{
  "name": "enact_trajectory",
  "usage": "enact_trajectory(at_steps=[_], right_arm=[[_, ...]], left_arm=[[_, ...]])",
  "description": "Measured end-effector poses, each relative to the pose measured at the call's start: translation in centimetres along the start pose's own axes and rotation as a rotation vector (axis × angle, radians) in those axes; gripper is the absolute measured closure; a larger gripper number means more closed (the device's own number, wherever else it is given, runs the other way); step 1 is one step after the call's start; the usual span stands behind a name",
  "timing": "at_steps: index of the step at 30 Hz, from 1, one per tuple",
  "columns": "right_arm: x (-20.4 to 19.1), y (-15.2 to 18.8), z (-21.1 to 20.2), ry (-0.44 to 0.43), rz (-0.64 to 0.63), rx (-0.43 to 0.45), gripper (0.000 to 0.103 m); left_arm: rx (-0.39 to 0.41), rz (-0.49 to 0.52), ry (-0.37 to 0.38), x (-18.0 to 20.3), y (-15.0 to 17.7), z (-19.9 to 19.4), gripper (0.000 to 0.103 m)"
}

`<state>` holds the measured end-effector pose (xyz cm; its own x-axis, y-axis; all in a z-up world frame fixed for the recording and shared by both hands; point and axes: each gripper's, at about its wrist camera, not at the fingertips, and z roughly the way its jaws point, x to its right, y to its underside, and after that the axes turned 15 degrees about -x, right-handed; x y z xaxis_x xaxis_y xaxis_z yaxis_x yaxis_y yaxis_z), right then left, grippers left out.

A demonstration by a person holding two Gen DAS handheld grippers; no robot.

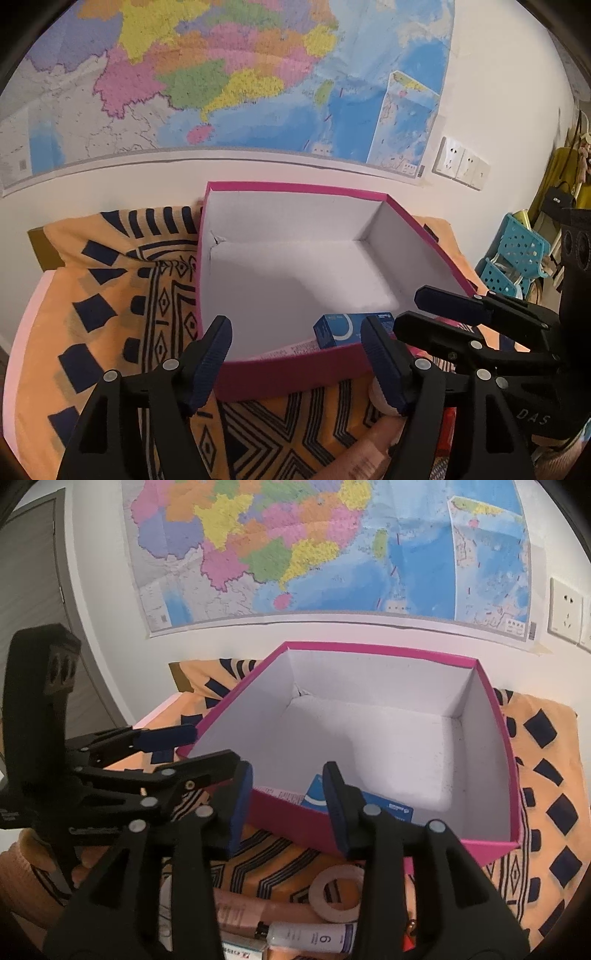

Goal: Organize rigid objects
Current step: 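Lower the blue-and-white box into the magenta box and open the right gripper, then move the left gripper to the white-and-teal medicine box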

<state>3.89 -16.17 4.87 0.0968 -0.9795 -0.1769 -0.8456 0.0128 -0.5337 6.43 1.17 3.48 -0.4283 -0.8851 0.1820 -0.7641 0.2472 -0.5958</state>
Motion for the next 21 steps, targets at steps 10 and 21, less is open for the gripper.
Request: enact_trajectory(at_steps=[10, 21], right_arm=[[-1.7, 1.5, -1.7, 0.044, -0.035, 0.016, 0.058], [-2.7, 3.1, -2.6, 0.078, -0.052, 0.015, 0.058]], left_arm=[[0.004, -0.014, -0.009, 0.4, 3.0, -1.7, 0.021], [-0.030, -0.025, 0.005, 0.8, 5.8, -1.8, 0.021]])
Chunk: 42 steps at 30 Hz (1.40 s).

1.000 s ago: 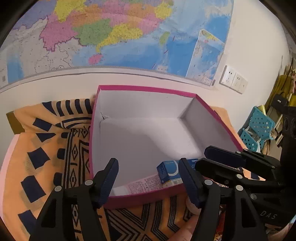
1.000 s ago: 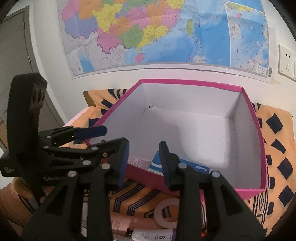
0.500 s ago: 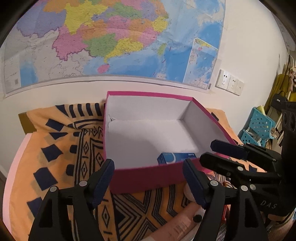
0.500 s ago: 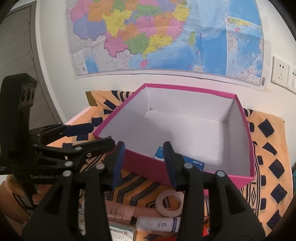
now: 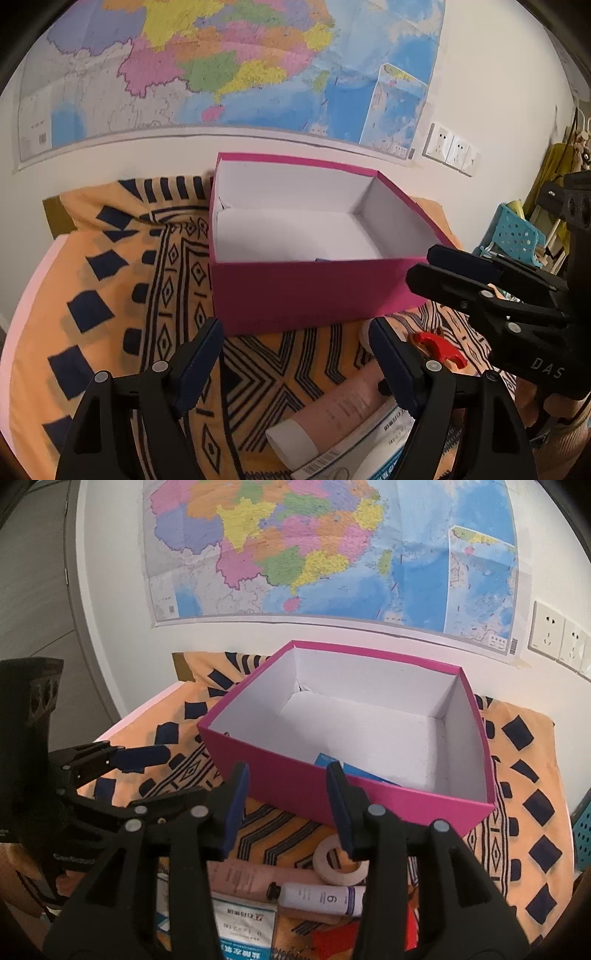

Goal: Organize rigid objects
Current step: 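Move the left gripper to the white-and-teal medicine box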

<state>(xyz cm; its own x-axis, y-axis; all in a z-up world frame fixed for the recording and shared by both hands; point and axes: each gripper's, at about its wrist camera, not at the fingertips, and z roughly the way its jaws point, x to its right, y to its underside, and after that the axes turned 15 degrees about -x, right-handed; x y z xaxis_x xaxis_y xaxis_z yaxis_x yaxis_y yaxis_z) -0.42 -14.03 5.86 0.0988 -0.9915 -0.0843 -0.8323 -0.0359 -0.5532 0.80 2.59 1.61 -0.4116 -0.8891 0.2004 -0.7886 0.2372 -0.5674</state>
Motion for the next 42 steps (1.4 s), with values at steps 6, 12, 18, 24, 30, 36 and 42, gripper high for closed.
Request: enact_trajectory(at_steps=[6, 12, 18, 24, 30, 36, 42], right_arm=[[-0.3, 0.9, -0.5, 0.013, -0.005, -0.002, 0.058], [-0.3, 1.5, -0.6, 0.018, 0.001, -0.013, 0.058], [-0.5, 1.9, -0.5, 0.024, -0.005, -0.018, 0.058], [-0.4, 2.1, -0.3, 0.023, -0.007, -0.029, 0.057], [-0.7, 2.3, -0.1, 0.031, -0.013, -0.033, 0.057], [-0.7, 2.7, 0.2, 0.027, -0.005, -0.042, 0.057], [-0.8, 3.1, 0.4, 0.028, 0.000, -0.053, 0.057]], left_arm=[[-0.017, -0.004, 0.011, 0.3, 0.8, 0.3, 0.021], [-0.043, -0.006, 0.016, 0.6, 1.5, 0.8, 0.021], [-0.060, -0.007, 0.013, 0.6, 1.9, 1.2, 0.021], [-0.072, -0.013, 0.011, 0.4, 2.4, 1.4, 0.021], [-0.084, -0.017, 0.008, 0.2, 2.7, 1.6, 0.021], [-0.088, -0.019, 0.002, 0.1, 2.8, 1.7, 0.021], [-0.095, -0.017, -0.003, 0.0, 3.0, 1.7, 0.021]])
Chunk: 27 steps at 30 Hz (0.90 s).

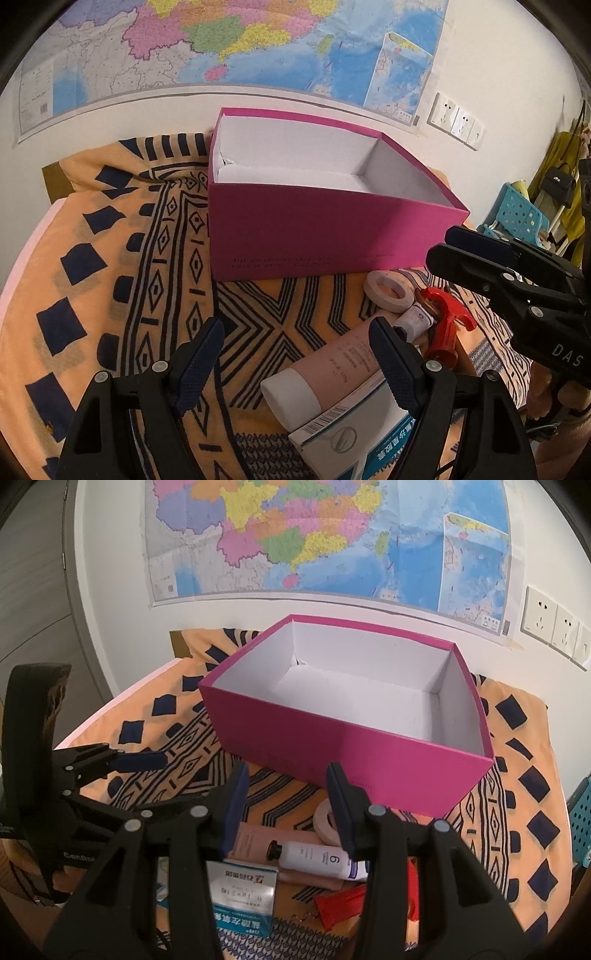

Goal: Organize rigid objects
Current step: 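Move the left gripper to the white-and-teal medicine box, then close the left gripper on the white-and-teal medicine box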

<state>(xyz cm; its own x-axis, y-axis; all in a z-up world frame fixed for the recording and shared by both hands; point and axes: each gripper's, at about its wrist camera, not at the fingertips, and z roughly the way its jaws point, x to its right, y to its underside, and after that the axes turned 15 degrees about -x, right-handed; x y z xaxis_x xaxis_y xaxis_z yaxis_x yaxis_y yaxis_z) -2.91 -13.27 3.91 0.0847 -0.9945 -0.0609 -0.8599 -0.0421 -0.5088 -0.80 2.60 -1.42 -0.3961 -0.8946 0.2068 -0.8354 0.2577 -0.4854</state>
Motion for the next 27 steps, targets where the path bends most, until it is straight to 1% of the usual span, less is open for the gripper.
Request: enact_trajectory(at_steps=[4, 6, 7, 8, 12, 15, 17, 19, 21, 24, 27], right_arm=[[0.1, 0.2, 0.2, -0.006, 0.006, -0.010, 0.057], [0.3, 0.4, 0.4, -0.018, 0.011, -0.014, 0.053], [0.5, 0.5, 0.5, -0.022, 0.014, -0.018, 0.049], [0.6, 0.6, 0.5, -0.025, 0.017, -0.020, 0.048], [1.3, 1.2, 0.7, -0.042, 0.034, -0.036, 0.048], [2.4, 2.0, 1.2, -0.066, 0.073, -0.066, 0.048], [3.2, 2.6, 1.4, -0.103, 0.096, -0.078, 0.048], [3.5, 3.2, 1.6, -0.106, 0.100, -0.090, 0.048], [3.7, 3.8, 1.8, -0.114, 0.100, -0.106, 0.048], [4.1, 4.6, 2.4, -0.180, 0.118, -0.138, 0.048], [4.1, 5.2, 2.8, -0.178, 0.119, -0.159, 0.048]], left_arm=[[-0.006, -0.004, -0.003, -0.1, 0.3, 0.1, 0.021], [-0.010, -0.010, -0.005, -0.3, 0.5, 0.0, 0.021], [-0.012, -0.013, -0.004, -0.4, 0.6, 0.0, 0.021], [-0.013, -0.014, -0.004, -0.4, 0.7, 0.0, 0.021], [-0.022, -0.019, -0.011, -0.7, 1.1, -0.2, 0.021], [-0.035, -0.016, -0.010, -0.8, 1.5, -0.1, 0.021], [-0.046, -0.012, -0.016, -0.8, 1.8, 0.0, 0.021], [-0.059, -0.009, -0.015, -0.9, 2.1, 0.1, 0.021], [-0.075, -0.011, -0.004, -1.0, 2.6, 0.2, 0.021], [-0.100, -0.012, 0.020, -0.9, 3.4, 0.4, 0.021], [-0.122, -0.002, 0.025, -0.7, 3.9, 0.8, 0.021]])
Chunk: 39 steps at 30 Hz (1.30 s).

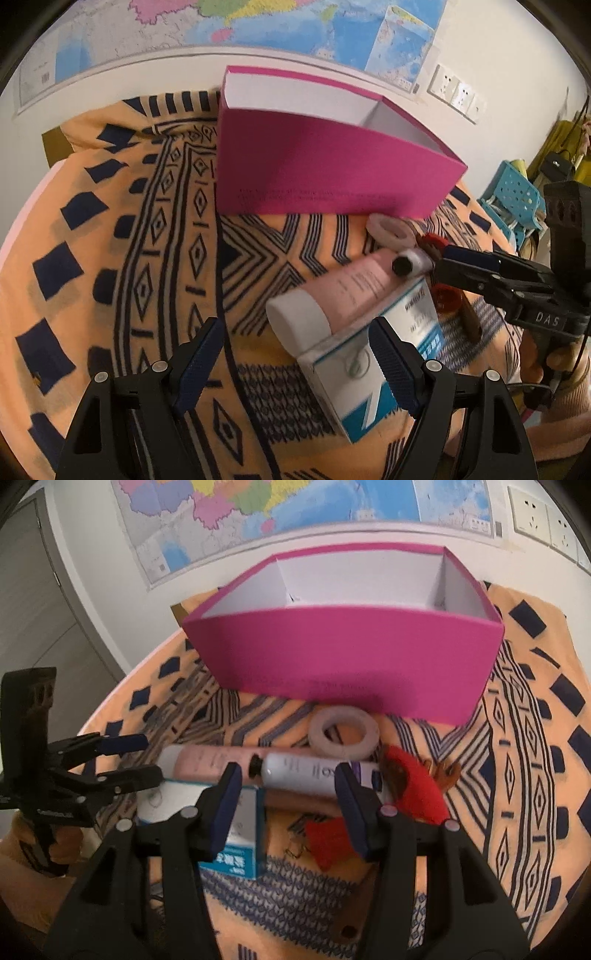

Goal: Organize rigid objects
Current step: 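Close the left gripper on the white-and-teal medicine box, then carry the white-and-teal box with the left gripper into the magenta box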

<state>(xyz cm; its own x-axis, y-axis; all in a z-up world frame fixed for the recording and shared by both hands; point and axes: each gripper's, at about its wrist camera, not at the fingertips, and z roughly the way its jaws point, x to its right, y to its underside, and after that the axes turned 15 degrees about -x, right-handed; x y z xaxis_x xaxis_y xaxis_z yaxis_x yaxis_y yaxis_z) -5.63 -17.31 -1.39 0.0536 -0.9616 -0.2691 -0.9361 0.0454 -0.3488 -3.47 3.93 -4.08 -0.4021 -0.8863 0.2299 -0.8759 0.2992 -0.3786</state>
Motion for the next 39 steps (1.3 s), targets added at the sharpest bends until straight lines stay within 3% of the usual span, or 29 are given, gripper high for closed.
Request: enact_trajectory(at_steps=[8, 14, 18, 22, 25, 31, 39], right_arm=[[0.9, 1.6, 0.4, -0.117, 0.041, -0.042, 0.048], [-0.2, 2.2, 0.5, -0.133, 0.000, -0.055, 0.048], [-0.8, 2.0, 1.0, -0.139, -0.016, -0.067, 0.048], [-1.4, 1.9, 1.4, -0.145, -0.039, -0.089, 0.053], [-1.9, 1.9, 1.8, -0.156, -0.054, -0.102, 0.059], [-2.1, 2.0, 1.7, -0.158, -0.046, -0.091, 0.059], [-2.3, 1.1, -0.6, -0.145, -0.049, -0.032, 0.059]], left_arm=[[-0.060, 0.040, 0.024, 1.1, 1.6, 0.8, 0.021], [-0.099, 0.068, 0.034, 1.8, 2.9, 1.2, 0.021], [-0.113, 0.082, 0.039, 2.2, 3.3, 1.3, 0.026], [-0.120, 0.099, 0.053, 2.6, 3.6, 1.2, 0.038], [-0.118, 0.110, 0.074, 2.9, 3.6, 1.0, 0.049], [-0.115, 0.101, 0.069, 3.0, 3.2, 0.8, 0.050], [-0.045, 0.139, 0.055, 3.9, 1.6, -1.8, 0.050]])
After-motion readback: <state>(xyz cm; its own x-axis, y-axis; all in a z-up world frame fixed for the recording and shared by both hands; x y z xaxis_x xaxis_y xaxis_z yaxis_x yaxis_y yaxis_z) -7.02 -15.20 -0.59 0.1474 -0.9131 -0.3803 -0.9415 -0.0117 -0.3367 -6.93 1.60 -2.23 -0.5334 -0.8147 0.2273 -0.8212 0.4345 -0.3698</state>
